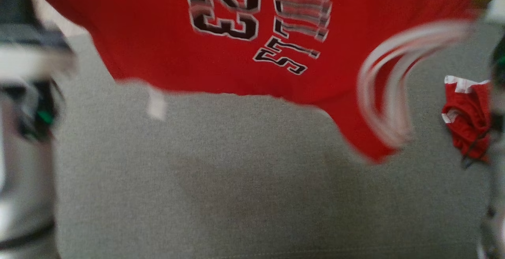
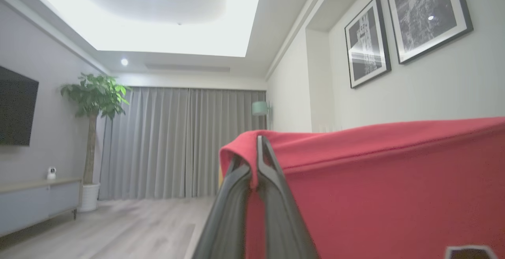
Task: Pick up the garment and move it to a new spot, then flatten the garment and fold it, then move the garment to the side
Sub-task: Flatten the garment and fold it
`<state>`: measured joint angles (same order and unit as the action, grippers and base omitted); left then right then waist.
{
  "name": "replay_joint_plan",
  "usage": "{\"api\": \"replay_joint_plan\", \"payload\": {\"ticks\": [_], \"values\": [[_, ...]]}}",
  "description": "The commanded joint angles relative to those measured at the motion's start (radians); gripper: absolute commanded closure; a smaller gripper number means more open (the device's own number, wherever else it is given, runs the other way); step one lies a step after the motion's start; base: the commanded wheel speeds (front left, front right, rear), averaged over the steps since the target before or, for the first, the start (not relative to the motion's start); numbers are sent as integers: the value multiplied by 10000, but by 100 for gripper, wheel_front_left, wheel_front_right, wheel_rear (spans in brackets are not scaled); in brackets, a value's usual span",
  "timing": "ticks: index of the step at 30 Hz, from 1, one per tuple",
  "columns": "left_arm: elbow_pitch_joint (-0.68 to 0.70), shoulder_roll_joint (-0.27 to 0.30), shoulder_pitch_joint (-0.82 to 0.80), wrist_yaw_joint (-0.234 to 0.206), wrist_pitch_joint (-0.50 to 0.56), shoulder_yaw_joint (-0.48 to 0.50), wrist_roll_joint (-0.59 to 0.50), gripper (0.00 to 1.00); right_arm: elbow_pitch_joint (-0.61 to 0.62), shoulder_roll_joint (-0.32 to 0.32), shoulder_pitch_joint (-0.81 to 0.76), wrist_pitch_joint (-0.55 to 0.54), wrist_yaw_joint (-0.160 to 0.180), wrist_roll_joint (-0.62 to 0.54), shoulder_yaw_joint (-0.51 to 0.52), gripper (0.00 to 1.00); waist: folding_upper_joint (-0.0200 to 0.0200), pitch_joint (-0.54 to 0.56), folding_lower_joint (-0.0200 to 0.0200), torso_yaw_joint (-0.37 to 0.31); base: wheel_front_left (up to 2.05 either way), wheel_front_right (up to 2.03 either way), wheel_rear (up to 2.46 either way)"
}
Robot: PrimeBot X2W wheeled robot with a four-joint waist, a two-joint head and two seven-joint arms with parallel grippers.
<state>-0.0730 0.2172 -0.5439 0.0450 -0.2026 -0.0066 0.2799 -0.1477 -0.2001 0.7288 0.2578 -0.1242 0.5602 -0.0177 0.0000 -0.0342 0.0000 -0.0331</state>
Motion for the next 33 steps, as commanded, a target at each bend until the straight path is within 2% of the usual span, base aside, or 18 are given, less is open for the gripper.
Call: {"api": "replay_joint_plan", "payload": {"ticks": [1, 6, 9, 12, 15, 18, 20, 22, 27, 33], "values": [[658, 684, -1248, -68, 395, 553, -115, 100, 381, -239, 881, -238, -65, 145, -54, 100, 0, -164, 0, 56, 0, 0, 0], [695, 867, -2744, -221, 1723, 239, -239, 100, -139, -590, 2369, -1021, -65, -48, -14, 100, 0, -931, 0, 215, 0, 0, 0], [47, 709, -3353, -174, 2295, -152, -238, 100, -1077, -461, 3200, -1389, -65, -201, -9, 100, 0, -1674, 0, 275, 0, 0, 0], [-949, 453, -3996, -159, 2423, -526, -320, 100, -2283, -300, 4057, -1523, -65, -508, -53, 100, 0, -2445, 0, 327, 0, 0, 0], [-2129, 227, -4988, -281, 1880, -706, -520, 100, -3553, -128, 5152, -1117, -65, -932, 95, 100, 0, -3131, 0, 300, 0, 0, 0], [-3007, -76, -6331, -548, 562, -659, -671, 100, -4520, -30, 6566, -284, -65, -1382, 721, 100, 0, -3619, 0, 280, 0, 0, 0], [-3519, -307, -7022, -715, -136, -569, -663, 100, -4809, -32, 7307, -35, -65, -1727, 1118, 100, 0, -3705, 0, 258, 0, 0, 0], [-3995, -497, -7423, -770, -378, -491, -577, 100, -4811, -34, 7737, 24, -65, -1995, 1476, 100, 0, -3767, 0, 263, 0, 0, 0], [-5061, -600, -6923, -558, -534, -460, -431, 100, -4603, 94, 7073, 35, -65, -2005, 1740, 100, 0, -3642, 0, 127, 0, 0, 0], [-6121, -977, -4318, -404, -586, 128, 119, 100, -4526, 69, 4051, 37, -65, -922, 731, 100, 0, -3343, 0, -88, 0, 0, 0]]}}
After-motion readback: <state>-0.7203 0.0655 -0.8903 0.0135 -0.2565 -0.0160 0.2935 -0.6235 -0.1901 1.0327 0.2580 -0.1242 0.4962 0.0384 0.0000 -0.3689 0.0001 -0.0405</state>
